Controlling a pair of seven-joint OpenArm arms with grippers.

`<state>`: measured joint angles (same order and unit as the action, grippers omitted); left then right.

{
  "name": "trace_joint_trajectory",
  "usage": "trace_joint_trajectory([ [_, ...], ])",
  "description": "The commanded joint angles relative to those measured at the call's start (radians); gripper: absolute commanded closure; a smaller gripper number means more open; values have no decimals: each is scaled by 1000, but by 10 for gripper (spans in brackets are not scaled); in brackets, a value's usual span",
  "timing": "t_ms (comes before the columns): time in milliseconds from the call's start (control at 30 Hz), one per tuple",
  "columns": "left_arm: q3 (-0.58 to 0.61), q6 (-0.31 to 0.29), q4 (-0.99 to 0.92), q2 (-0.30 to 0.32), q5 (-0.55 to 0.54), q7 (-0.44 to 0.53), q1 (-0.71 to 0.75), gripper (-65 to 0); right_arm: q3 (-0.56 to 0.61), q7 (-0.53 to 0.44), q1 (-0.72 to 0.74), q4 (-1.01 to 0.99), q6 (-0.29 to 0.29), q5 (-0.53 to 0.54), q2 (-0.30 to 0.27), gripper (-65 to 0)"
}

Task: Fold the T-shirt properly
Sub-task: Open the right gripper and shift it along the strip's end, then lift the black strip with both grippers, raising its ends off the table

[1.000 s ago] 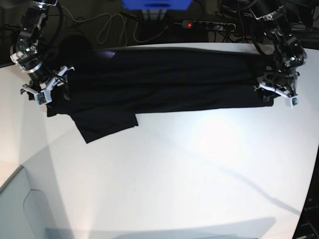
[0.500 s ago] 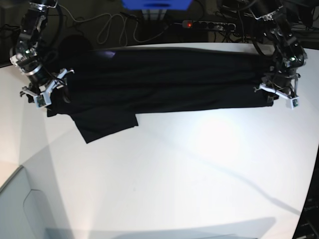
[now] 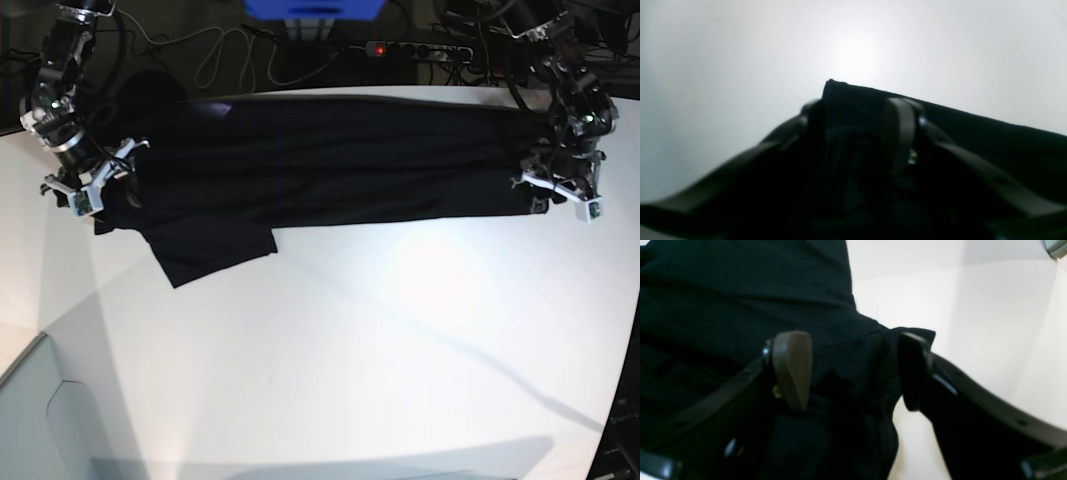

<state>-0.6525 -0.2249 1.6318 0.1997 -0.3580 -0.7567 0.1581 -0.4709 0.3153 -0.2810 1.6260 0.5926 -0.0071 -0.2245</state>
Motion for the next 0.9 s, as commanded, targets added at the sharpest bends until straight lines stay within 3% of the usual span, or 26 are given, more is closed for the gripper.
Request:
trace_joint_trajectory([
  [0, -3, 0, 15, 16, -5, 19, -1, -235, -9, -23, 7, 13, 20, 11, -16, -392],
  [300, -6, 0, 18, 16, -11, 18, 33, 0, -10, -23, 21, 15, 20, 11, -16, -392],
  [600, -8, 0, 69, 16, -13, 18, 51, 0, -9, -18, 84, 23, 22, 11, -16, -396],
  [700, -8, 0, 71, 16, -13, 19, 50, 0, -2, 58, 134, 21, 23, 11, -16, -397],
  [867, -8, 0, 71, 19, -13, 19, 45, 0, 8, 284, 282, -22, 23, 11, -9, -397],
])
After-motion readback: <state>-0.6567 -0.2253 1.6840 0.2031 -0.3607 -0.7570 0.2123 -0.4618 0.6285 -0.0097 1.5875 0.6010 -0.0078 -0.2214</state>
